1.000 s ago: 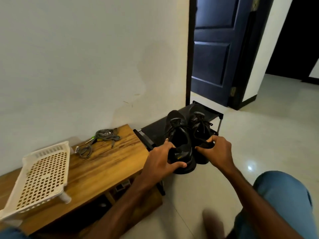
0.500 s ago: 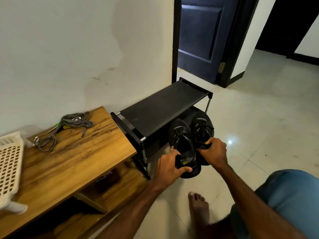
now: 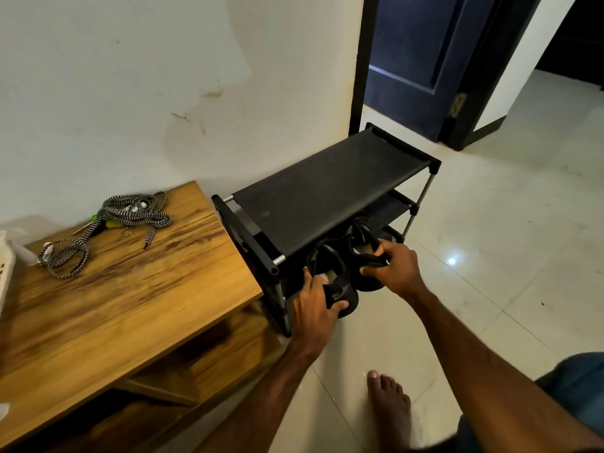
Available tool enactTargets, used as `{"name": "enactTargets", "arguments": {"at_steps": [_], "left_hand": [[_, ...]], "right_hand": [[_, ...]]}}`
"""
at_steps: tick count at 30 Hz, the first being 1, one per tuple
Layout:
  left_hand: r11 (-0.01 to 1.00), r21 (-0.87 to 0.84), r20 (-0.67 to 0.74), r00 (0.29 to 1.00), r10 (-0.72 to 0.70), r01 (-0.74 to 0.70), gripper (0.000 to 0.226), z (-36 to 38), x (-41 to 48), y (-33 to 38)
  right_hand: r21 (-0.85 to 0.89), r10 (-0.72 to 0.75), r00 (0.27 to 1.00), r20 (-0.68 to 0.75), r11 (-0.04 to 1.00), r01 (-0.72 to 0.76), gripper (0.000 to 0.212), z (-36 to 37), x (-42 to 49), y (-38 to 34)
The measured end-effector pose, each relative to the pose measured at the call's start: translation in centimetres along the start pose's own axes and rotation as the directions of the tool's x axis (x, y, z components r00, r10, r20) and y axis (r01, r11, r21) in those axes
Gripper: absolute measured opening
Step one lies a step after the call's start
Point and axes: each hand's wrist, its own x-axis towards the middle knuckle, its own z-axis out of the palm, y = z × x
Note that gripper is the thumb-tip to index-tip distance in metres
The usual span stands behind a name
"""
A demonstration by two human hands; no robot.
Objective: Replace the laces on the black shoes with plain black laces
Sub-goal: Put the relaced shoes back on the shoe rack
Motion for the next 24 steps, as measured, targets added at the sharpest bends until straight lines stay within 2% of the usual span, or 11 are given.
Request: {"name": "enactTargets", "arguments": {"at_steps": [12,15,19,24], "left_hand": [[0.993,0.061,-0.092,0.991,-0.096,0.102,0.062,0.5,6.0,-2.0],[0.993,0.072,-0.106,0.991,-0.082,0.09,0.059,1.2,6.8,-1.9],[0.988,0.058,-0.127,0.983,-0.133,0.141,0.055,1.8,8.1,-1.7],[0.971,0.148,-0.101,0.98,-0.173,0.187,0.054,2.0,9.2,-1.6]], "right_hand": [[0.034,0.016,0.993,0.115,0.999,-0.02,0.032,4.1,6.5,1.3],[0.07,0.024,0.996,0.09,0.997,-0.031,0.036,4.9,7.5,1.6],[0.131,0.041,0.998,0.045,0.99,-0.047,0.038,5.4,8.2,1.8],[0.17,0.038,0.999,0.024,0.984,-0.042,0.041,6.6,8.6,1.8]]}}
